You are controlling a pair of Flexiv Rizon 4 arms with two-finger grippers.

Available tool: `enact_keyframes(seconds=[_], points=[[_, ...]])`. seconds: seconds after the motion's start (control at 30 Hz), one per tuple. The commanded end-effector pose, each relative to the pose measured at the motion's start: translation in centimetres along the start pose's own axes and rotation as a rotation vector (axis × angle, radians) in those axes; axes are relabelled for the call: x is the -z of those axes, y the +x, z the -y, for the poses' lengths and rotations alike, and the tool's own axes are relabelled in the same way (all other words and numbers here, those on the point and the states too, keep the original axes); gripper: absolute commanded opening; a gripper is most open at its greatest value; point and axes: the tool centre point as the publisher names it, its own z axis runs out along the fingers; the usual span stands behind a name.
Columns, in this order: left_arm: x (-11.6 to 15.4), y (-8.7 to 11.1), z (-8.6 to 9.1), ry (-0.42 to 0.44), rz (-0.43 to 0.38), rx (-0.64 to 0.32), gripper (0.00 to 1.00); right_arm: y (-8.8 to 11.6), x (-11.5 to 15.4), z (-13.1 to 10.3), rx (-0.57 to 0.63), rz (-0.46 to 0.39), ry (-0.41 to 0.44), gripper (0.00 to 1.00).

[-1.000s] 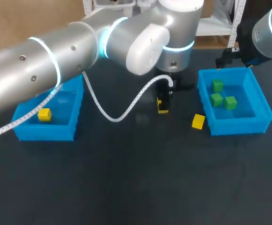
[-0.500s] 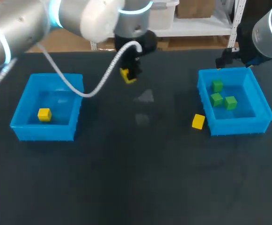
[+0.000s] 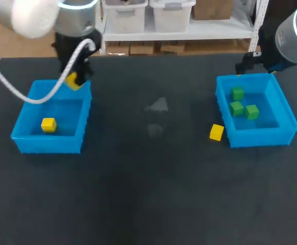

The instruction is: Put the green cubes in the right bin and the yellow cubes in the left bin.

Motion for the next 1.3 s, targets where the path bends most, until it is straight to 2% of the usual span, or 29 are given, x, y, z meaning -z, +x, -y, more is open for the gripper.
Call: enact_keyframes(seconds=[0.03,0.13,0.17,0.27,0.43,0.6,0.83,1.03,1.13,1.3], points=[[-0.9,8.9,-0.5,0.02,0.163,0.041,0.0,0.2,0.1,-0.1,-0.002,0.008,0.005,1.0],[-2.0,10.6,0.1,0.043,0.121,0.035,0.0,0.2,0.1,-0.1,-0.002,0.008,0.005,1.0],[-2.2,10.9,0.3,0.055,0.114,0.033,1.0,0.2,0.1,-0.1,-0.002,0.008,0.005,1.0],[-2.5,11.1,0.4,0.059,0.111,0.034,1.0,0.2,0.1,-0.1,-0.002,0.008,0.005,1.0],[-1.7,9.1,0.4,0.057,0.131,-0.019,1.0,0.2,0.1,-0.1,-0.002,0.008,0.005,1.0],[0.7,4.1,2.3,0.071,0.202,-0.149,1.0,0.2,0.1,-0.1,-0.002,0.008,0.005,1.0],[4.6,-4.0,7.9,0.079,0.327,-0.356,1.0,0.2,0.1,-0.1,-0.002,0.008,0.005,1.0],[8.1,-10.6,13.9,0.105,0.44,-0.504,1.0,0.2,0.1,-0.1,-0.002,0.008,0.005,1.0],[9.1,-12.8,17.2,0.127,0.472,-0.564,1.0,0.2,0.1,-0.1,-0.002,0.008,0.005,1.0],[9.3,-14.8,21.7,0.15,0.518,-0.662,1.0,0.2,0.1,-0.1,-0.002,0.008,0.005,1.0]])
